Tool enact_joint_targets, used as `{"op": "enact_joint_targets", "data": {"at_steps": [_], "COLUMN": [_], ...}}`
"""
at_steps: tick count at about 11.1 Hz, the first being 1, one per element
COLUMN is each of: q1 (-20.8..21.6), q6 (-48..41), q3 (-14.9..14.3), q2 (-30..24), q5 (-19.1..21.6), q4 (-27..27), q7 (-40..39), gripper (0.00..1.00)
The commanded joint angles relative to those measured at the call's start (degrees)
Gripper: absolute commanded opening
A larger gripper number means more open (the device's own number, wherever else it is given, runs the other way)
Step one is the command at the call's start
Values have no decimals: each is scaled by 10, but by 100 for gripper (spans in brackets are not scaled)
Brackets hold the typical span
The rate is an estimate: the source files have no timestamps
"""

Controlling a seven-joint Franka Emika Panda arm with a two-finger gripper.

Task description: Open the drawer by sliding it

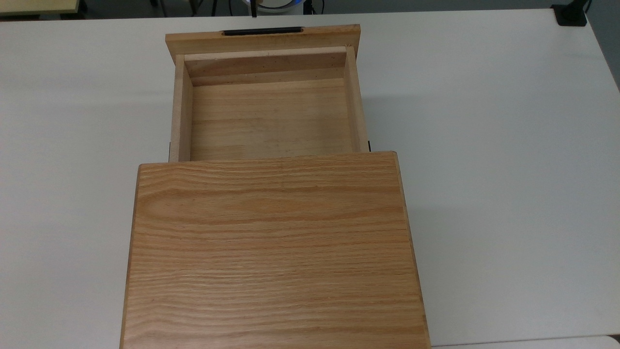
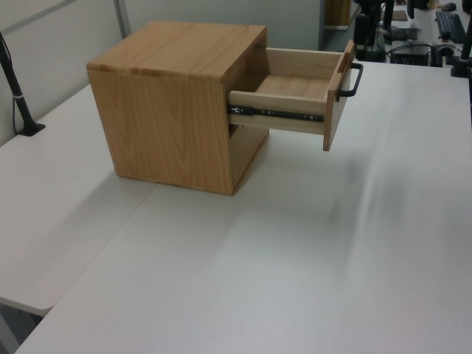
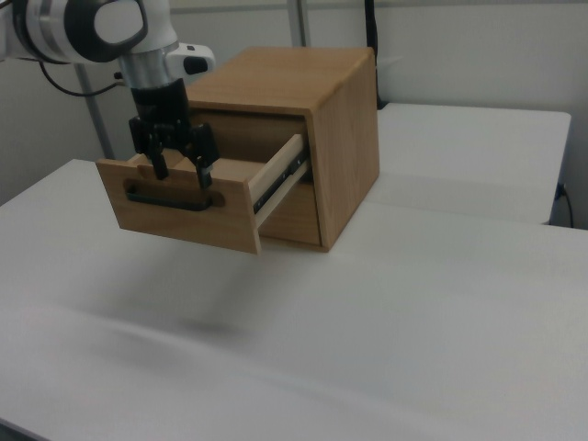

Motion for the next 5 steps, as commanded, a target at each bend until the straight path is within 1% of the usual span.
{"op": "enact_joint_targets", "data": {"at_steps": [1,5], "q1": [2,3], "q6": [-37,-52], "q3": [-11,-17], "q2": [19,14], "q5": [-10,-7], "q4": [44,44], "q7": [-12,-12], "gripper": [100,100]}}
